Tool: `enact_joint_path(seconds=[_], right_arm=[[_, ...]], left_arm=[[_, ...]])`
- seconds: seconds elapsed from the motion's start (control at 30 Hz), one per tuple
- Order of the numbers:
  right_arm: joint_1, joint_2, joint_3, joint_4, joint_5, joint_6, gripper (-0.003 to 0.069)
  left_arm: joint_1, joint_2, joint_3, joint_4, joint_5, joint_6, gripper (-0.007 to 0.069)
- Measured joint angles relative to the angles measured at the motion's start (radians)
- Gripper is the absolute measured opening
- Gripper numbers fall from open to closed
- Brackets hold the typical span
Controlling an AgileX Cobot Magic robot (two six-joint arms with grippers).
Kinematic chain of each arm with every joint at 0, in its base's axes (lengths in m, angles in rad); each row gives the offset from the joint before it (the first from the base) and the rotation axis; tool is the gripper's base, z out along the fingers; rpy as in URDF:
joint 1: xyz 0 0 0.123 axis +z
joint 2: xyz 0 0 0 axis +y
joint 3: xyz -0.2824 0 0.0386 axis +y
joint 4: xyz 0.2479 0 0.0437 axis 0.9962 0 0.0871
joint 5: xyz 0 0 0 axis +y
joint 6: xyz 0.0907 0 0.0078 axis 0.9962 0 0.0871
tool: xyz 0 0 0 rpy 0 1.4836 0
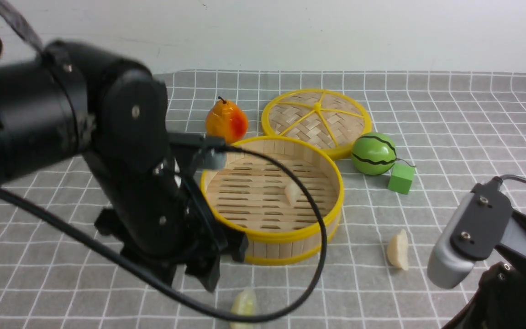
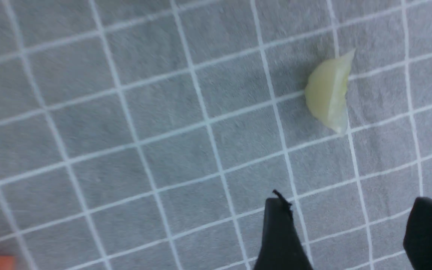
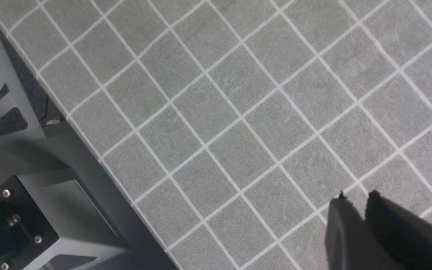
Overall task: Put the dumplings into the steamer on the table with the grey tablecloth.
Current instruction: 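Reach for and grasp a dumpling on the table with the left gripper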
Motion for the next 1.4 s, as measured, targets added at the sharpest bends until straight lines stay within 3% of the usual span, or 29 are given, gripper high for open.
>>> enact_joint_path(seconds=[0.1,0.27,0.5,0.7,0.93,1.07,1.13,1.3,1.4], right_arm=[[0.0,0.0,0.0,0.0,0.0,0.0,0.0086],[0.0,0.0,0.0,0.0,-0.001,0.0,0.0095],[0.0,0.0,0.0,0.004,0.0,0.0,0.0099],[0.0,0.0,0.0,0.006,0.0,0.001,0.0108],[0.0,0.0,0.0,0.006,0.0,0.004,0.0114],[0.0,0.0,0.0,0.006,0.0,0.004,0.0114],[0.0,0.0,0.0,0.006,0.0,0.004,0.0117],[0.0,0.0,0.0,0.006,0.0,0.012,0.0126],[0.0,0.0,0.0,0.006,0.0,0.022,0.0129]], left_arm=[[-0.037,0.014,0.049,-0.001,-0.052,0.0,0.0427],[-0.157,0.081,0.061,0.12,-0.21,-0.048,0.0427],[-0.165,0.17,0.061,0.253,-0.323,-0.161,0.0427],[-0.165,0.243,0.061,0.268,-0.394,-0.191,0.0427],[-0.165,0.301,0.061,0.268,-0.404,-0.211,0.0411],[-0.165,0.301,0.06,0.267,-0.405,-0.211,0.0344],[-0.165,0.301,0.06,0.262,-0.404,-0.215,0.0258],[-0.165,0.301,0.047,0.259,-0.377,-0.232,0.0251],[-0.165,0.298,-0.002,0.26,-0.243,-0.224,0.0251]])
